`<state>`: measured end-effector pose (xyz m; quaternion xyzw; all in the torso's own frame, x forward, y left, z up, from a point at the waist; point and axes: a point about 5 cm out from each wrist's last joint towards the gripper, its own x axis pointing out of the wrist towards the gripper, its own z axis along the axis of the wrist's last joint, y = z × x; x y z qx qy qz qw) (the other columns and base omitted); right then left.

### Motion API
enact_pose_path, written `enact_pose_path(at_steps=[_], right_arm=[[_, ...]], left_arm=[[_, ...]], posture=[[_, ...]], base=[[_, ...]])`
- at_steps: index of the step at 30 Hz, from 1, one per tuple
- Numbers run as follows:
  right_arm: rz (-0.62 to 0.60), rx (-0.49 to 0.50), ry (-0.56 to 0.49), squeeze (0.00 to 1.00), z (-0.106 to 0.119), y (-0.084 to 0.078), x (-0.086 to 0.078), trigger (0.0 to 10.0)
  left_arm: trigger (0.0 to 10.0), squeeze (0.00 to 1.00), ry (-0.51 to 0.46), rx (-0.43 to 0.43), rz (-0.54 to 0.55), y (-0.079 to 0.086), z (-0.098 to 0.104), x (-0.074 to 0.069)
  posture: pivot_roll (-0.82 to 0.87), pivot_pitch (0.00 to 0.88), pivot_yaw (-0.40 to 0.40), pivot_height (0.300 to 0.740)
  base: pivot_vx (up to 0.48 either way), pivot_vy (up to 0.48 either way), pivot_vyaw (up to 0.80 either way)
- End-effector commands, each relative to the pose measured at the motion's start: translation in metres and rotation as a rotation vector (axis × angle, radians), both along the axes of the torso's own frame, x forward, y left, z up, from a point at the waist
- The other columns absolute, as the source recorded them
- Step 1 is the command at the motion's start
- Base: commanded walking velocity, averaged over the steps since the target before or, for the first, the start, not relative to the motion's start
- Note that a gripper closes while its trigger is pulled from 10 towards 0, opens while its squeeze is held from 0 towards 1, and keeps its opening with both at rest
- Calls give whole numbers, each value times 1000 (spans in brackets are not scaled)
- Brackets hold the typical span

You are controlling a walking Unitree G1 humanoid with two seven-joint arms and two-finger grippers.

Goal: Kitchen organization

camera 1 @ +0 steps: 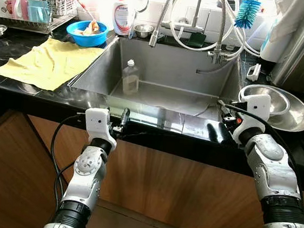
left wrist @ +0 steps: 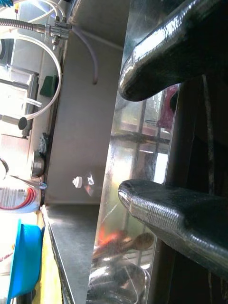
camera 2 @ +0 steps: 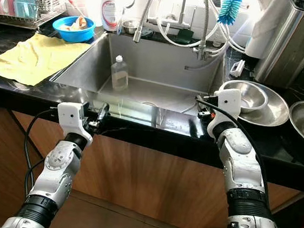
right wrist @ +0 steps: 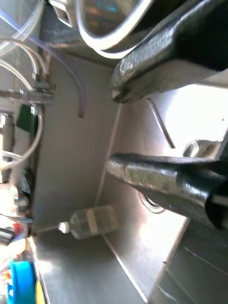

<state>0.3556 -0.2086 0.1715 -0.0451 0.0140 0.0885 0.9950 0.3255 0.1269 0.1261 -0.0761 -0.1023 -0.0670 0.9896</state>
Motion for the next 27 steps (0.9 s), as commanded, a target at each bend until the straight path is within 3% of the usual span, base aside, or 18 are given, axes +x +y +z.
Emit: enact_pose_path(at_steps=[1,2,5,9,12,14,16,17,20,27], right_arm=[[-6,-12,-65,0,12,3,1,10000],[-41,-52,-146,0,22,2,-2,10000],[-123,5,-320,0,44,2,-13,10000],[-120,-20,-366,0,47,6,-23,10000],[-134,-14,-401,0,44,8,-40,10000],[-153,-20,-413,0,40,7,-55,10000],[-160,-17,-419,0,38,7,-59,10000],[-191,-2,-409,0,31,5,-74,10000],[-220,17,-365,0,14,5,-90,10000],[-269,37,-289,0,-9,9,-108,10000]], left_arm=[[10000,0,5,10,7,2,1,0],[10000,0,2,10,9,2,1,1],[10000,0,-14,29,14,4,4,1],[10000,0,-29,55,2,4,6,1],[10000,0,-42,66,-6,4,9,0],[10000,0,-51,73,-9,5,11,0],[10000,0,-54,77,-9,5,11,0],[10000,0,-55,92,-12,8,10,-2],[10000,0,-47,110,-5,14,5,-6],[10000,0,-32,172,15,33,1,-9]], posture=[[-100,0,12,740],[-99,0,12,740],[-100,0,13,740],[-101,0,16,740],[-105,0,19,740],[-108,0,21,740],[-108,0,21,740],[-124,0,30,740],[-119,0,35,740],[-119,0,60,740]], base=[[0,0,0],[0,0,0],[0,0,0],[0,0,0],[0,0,0],[0,0,0],[0,0,0],[0,0,0],[0,0,0],[0,0,0]])
